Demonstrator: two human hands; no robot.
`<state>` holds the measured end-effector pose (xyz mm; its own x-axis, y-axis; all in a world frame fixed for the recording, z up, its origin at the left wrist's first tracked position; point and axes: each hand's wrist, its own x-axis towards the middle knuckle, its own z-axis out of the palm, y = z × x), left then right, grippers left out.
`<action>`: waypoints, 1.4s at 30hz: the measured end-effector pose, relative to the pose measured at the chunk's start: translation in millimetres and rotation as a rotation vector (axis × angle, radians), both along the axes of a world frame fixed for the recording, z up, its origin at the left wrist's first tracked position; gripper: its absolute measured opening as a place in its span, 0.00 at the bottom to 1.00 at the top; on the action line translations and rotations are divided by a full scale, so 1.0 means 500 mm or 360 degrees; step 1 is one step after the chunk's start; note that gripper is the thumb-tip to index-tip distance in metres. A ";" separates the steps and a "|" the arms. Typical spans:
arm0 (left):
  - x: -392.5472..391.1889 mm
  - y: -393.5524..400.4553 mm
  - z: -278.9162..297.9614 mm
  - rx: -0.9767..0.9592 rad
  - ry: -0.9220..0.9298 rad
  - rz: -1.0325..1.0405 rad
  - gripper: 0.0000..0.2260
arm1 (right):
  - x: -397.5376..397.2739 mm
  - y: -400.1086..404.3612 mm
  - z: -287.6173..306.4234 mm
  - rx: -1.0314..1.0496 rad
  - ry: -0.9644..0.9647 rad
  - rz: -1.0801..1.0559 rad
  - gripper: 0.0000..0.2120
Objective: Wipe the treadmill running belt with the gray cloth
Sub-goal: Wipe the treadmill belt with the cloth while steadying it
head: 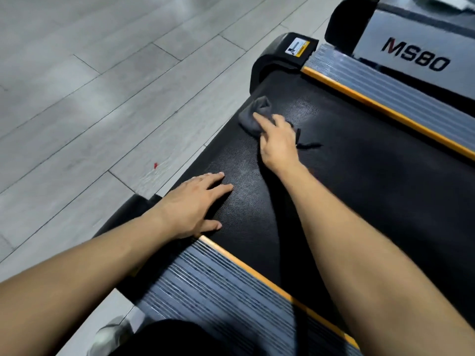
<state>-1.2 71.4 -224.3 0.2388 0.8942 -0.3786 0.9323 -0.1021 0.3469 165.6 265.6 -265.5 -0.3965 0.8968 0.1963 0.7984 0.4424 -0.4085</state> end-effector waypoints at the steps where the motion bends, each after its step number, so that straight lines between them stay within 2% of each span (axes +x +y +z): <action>1: 0.000 0.002 0.005 0.0028 -0.0023 0.0052 0.41 | -0.002 -0.045 0.003 0.0022 0.0011 0.0070 0.25; 6: -0.037 0.022 0.035 0.0185 -0.0285 0.0476 0.23 | 0.035 -0.291 0.012 -0.0070 0.0007 0.0434 0.25; 9: -0.042 0.011 0.036 0.0161 -0.0272 0.0497 0.23 | 0.075 -0.250 0.017 0.0049 -0.0130 0.0632 0.26; 11: -0.034 0.001 0.029 0.0120 -0.0216 0.0386 0.28 | 0.118 -0.164 0.002 0.0185 -0.0155 0.0470 0.27; 12: -0.031 -0.004 0.025 0.0108 -0.0172 0.0344 0.32 | 0.147 -0.117 0.000 0.0179 -0.0135 0.0252 0.27; 14: -0.032 -0.007 0.024 0.0081 -0.0116 0.0338 0.39 | 0.198 -0.054 0.009 0.0004 -0.0059 -0.0118 0.26; 16: -0.034 -0.004 0.028 0.0016 -0.0109 0.0349 0.43 | 0.207 -0.058 0.012 -0.0120 -0.0039 -0.0197 0.25; 18: -0.034 0.003 0.036 -0.0059 -0.0090 0.0345 0.46 | 0.184 -0.134 0.013 -0.0084 0.0042 0.0018 0.25; 22: -0.039 0.015 0.038 -0.0177 -0.0052 0.0298 0.51 | 0.161 -0.348 0.017 -0.0175 0.0099 0.0761 0.26; 24: -0.041 0.014 0.033 -0.0201 -0.0052 0.0283 0.52 | 0.171 -0.374 0.024 -0.0185 0.0043 0.0924 0.25; 26: -0.041 0.011 0.031 -0.0180 -0.0067 0.0304 0.52 | 0.184 -0.335 0.015 -0.0074 -0.0060 0.0982 0.24; 28: -0.045 0.007 0.027 -0.0162 -0.0076 0.0310 0.51 | 0.205 -0.271 -0.005 0.0077 -0.0092 0.0758 0.25; 32: -0.049 0.006 0.018 -0.0146 -0.0069 0.0317 0.50 | 0.283 -0.142 0.008 0.0165 -0.0325 -0.0193 0.26; 33: -0.050 0.007 0.018 -0.0147 -0.0052 0.0312 0.50 | 0.294 -0.118 0.021 0.0121 -0.0410 -0.0307 0.25; 35: -0.053 0.009 0.019 -0.0158 -0.0040 0.0334 0.51 | 0.291 -0.105 0.043 -0.0002 -0.0383 -0.0361 0.24; 37: -0.059 0.010 0.022 -0.0183 -0.0079 0.0371 0.51 | 0.268 -0.164 0.048 -0.0078 -0.0261 -0.0170 0.23; 40: -0.068 0.014 0.027 -0.0222 -0.0156 0.0390 0.47 | 0.236 -0.328 0.054 -0.0201 -0.0147 0.0597 0.23; 42: -0.077 0.016 0.028 -0.0195 -0.0251 0.0409 0.40 | 0.230 -0.385 0.066 -0.0282 -0.0161 0.0927 0.23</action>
